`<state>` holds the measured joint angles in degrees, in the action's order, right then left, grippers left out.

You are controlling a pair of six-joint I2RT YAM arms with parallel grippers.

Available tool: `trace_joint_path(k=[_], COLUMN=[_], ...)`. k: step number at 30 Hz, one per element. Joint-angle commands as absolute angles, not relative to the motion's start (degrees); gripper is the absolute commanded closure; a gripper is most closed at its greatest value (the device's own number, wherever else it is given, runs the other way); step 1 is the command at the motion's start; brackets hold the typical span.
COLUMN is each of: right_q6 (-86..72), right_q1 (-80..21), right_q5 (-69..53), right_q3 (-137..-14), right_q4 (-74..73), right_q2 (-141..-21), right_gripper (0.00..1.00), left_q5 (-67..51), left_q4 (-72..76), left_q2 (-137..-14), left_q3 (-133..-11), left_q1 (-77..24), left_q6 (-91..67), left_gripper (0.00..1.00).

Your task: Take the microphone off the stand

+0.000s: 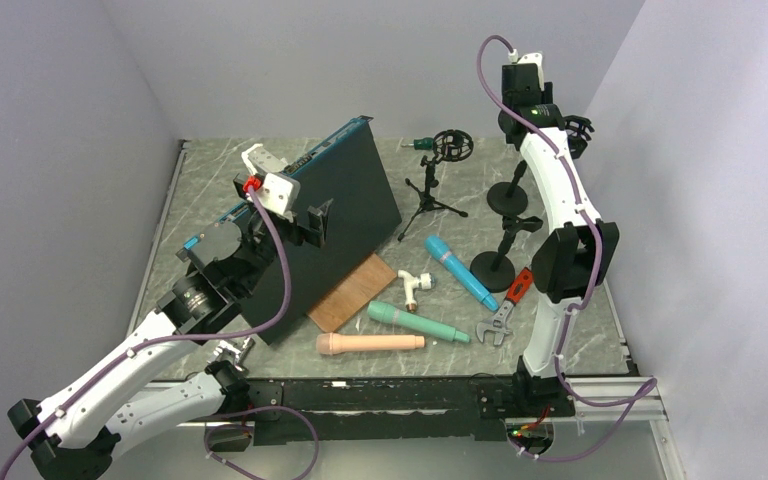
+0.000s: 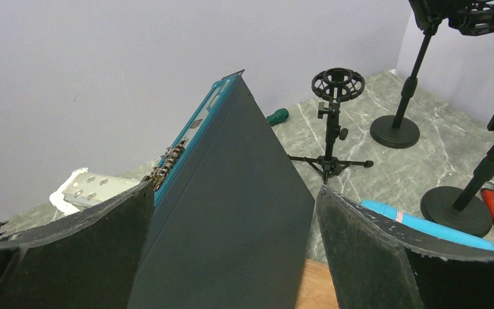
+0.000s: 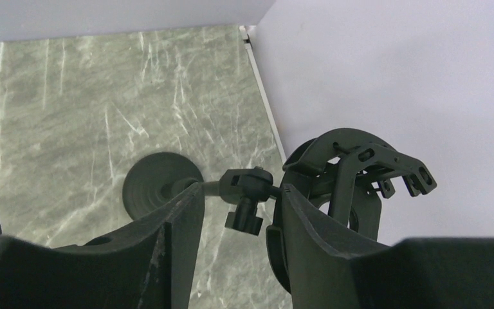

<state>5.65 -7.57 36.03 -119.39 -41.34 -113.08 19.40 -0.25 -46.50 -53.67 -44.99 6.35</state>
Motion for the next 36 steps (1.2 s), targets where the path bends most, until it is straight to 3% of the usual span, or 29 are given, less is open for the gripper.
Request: trace_joint_path(k=[1, 13, 36], right_q6=[6.2, 3.7, 0.1], right_q1=[-7.1, -6.9, -6.8], right_q5=[36.1, 33.8, 28.7], right_q3=[-117.7, -108.4, -88.5], right_q4=[-39.0, -37.8, -32.8], right_q2=[-113.8, -114.1, -114.6], right_gripper=[0.53, 0.66, 0.73], left_q5=[19.8, 19.3, 19.2], left_q4=[1.8, 1.6, 1.3], left_q2=[-46.5, -46.8, -47.1], left_q3=[-54.6, -54.7, -54.9], left_q1=[-45.3, -45.4, -45.6], left_q6=[6.0, 5.6, 5.4], left_gripper=[0.01, 0.01, 0.01])
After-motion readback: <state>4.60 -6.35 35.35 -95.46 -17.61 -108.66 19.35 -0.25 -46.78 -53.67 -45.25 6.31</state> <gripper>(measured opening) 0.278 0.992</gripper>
